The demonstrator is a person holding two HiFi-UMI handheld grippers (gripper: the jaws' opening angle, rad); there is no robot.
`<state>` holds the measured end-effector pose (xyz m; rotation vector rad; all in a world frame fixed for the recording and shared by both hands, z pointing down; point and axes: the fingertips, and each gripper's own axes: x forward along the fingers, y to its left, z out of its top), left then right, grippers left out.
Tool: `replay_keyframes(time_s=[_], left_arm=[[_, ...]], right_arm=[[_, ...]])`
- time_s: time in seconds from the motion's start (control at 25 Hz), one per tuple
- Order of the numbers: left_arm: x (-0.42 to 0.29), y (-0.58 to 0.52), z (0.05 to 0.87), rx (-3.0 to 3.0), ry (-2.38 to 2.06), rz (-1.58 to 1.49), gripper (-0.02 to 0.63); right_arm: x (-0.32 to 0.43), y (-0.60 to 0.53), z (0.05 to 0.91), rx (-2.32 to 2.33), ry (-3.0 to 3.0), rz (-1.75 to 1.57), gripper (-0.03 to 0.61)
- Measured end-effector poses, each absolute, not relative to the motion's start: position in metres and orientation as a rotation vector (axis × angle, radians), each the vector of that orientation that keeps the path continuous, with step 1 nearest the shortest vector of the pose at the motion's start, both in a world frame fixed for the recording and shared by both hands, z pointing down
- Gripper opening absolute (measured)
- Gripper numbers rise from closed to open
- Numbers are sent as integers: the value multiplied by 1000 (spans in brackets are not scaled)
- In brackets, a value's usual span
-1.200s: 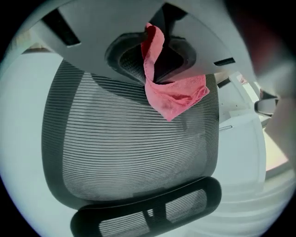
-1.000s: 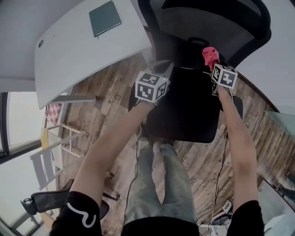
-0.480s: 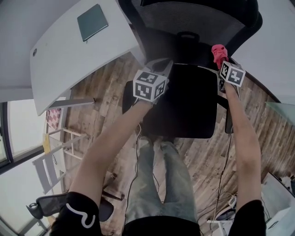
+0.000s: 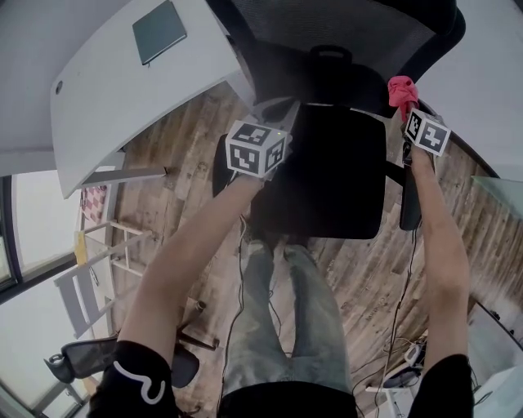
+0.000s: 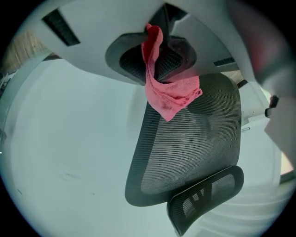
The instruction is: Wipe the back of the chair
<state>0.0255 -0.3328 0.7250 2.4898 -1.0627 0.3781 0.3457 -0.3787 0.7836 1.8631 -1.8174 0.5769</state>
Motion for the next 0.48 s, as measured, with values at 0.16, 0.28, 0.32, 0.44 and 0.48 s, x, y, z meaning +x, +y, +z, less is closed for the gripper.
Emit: replay_keyframes(time_s=[0.16, 0.28, 0.32, 0.44, 0.48], left_arm=[[15, -323, 727, 2493, -1069, 368, 25], [7, -316, 732, 2487, -1076, 352, 25], [3, -313, 732, 2483, -1085, 345, 25], [-11, -296, 725, 2474, -1117, 321, 25], [-15, -289, 721, 2476, -1125, 317, 25]], right_arm=[[323, -363, 780, 1764, -1909, 516, 64], [288, -352, 778, 1674, -2013, 487, 64], [274, -348, 777, 1647, -2046, 482, 63], [234, -332, 772, 1579, -2128, 475, 63], [221, -324, 769, 1560, -2149, 473, 63]])
